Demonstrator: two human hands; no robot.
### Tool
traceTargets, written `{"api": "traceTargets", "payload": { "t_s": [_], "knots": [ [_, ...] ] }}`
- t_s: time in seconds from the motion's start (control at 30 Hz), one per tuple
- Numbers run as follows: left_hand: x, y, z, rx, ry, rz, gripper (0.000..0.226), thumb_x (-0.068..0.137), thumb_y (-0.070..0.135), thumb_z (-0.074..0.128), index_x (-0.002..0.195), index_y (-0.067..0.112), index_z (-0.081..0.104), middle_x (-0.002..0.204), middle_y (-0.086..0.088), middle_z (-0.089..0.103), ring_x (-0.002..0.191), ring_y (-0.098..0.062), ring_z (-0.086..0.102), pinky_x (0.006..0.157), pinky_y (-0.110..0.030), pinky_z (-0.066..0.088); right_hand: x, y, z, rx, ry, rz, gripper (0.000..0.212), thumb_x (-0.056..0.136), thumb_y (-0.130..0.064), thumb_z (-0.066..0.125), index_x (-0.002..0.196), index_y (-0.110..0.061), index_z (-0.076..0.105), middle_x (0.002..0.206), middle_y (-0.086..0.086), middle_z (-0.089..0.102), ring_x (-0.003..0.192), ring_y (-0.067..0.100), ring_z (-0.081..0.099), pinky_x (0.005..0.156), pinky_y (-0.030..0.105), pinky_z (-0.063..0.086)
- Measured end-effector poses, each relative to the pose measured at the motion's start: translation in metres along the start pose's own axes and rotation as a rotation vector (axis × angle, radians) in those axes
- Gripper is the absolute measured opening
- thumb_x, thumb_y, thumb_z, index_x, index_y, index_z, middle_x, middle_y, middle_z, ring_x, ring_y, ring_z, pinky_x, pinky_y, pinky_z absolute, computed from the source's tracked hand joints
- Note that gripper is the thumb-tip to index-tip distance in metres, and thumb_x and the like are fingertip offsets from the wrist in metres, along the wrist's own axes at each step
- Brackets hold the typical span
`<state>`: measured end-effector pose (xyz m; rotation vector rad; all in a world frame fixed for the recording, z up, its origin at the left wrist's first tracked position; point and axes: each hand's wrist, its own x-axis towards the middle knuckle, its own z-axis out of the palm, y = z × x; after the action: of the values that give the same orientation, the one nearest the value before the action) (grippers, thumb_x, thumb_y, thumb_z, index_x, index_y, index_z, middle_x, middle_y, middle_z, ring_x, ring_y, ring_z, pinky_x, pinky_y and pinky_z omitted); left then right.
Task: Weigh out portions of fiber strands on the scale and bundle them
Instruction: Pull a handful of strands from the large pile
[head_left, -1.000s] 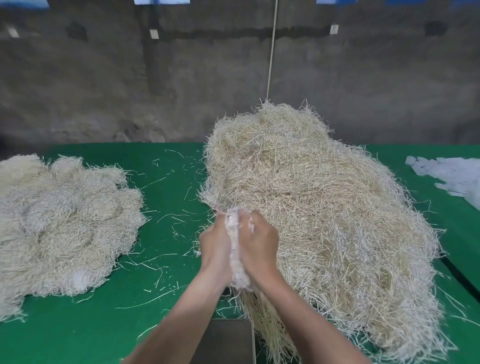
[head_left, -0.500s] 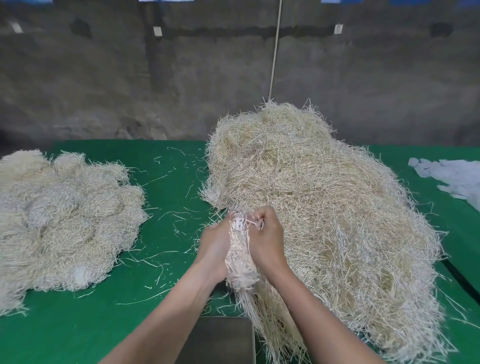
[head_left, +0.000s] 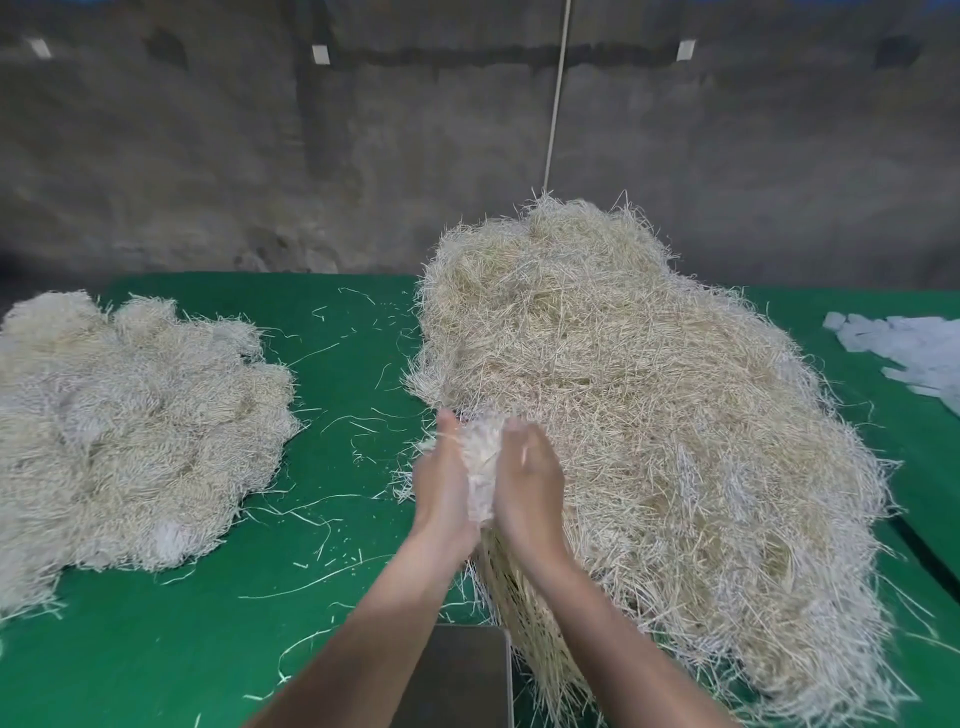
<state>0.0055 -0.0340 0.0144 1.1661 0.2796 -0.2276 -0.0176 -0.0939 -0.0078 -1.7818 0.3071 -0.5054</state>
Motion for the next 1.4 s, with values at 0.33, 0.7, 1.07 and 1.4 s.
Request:
{"api": "traceTargets", "payload": {
  "t_s": [0.33, 0.7, 1.07, 1.4],
  "knots": [
    [0.013, 0.000, 0.011, 0.217, 0.165, -0.006, 0.027, 0.099, 0.024, 0.047, 0.084, 0.004, 0.057, 0.075, -0.015, 0.053, 0.051, -0.014, 0.051, 0.044, -0.021, 0.041, -0.013, 0.005, 0.001, 0.072, -0.021, -0.066, 0.030, 0.086, -0.043, 0.038, 0.066, -0.035, 0.058, 0.056, -0.013, 0.053, 0.044, 0.001, 0.039, 0.042, 0.019, 0.033],
    [-0.003, -0.014, 0.024, 0.339, 0.116, 0.027, 0.029, 0.096, 0.012, 0.048, 0.068, 0.006, 0.051, 0.049, 0.002, 0.043, 0.039, -0.007, 0.044, 0.040, -0.016, 0.039, 0.000, 0.019, -0.018, -0.129, -0.043, -0.089, 0.020, 0.097, -0.017, 0.043, 0.098, -0.020, 0.063, 0.072, -0.014, 0.054, 0.052, -0.002, 0.040, 0.045, 0.012, 0.035],
    [-0.003, -0.023, 0.040, 0.363, 0.119, 0.413, 0.058, 0.087, 0.062, 0.040, 0.116, 0.014, 0.052, 0.114, -0.004, 0.060, 0.099, -0.009, 0.059, 0.082, -0.024, 0.049, 0.026, 0.007, -0.053, 0.167, -0.239, 0.092, 0.044, 0.090, -0.058, 0.043, 0.105, -0.019, 0.059, 0.085, -0.007, 0.061, 0.053, -0.009, 0.054, 0.050, 0.011, 0.045],
    [-0.006, -0.033, 0.036, 0.084, 0.312, 0.054, 0.043, 0.096, 0.046, 0.045, 0.075, 0.010, 0.056, 0.073, -0.008, 0.057, 0.070, -0.024, 0.058, 0.070, -0.030, 0.048, 0.005, 0.030, -0.039, -0.055, -0.142, -0.082, 0.035, 0.093, -0.034, 0.042, 0.105, -0.005, 0.058, 0.074, 0.001, 0.059, 0.065, 0.017, 0.056, 0.059, 0.028, 0.048]
  ]
}}
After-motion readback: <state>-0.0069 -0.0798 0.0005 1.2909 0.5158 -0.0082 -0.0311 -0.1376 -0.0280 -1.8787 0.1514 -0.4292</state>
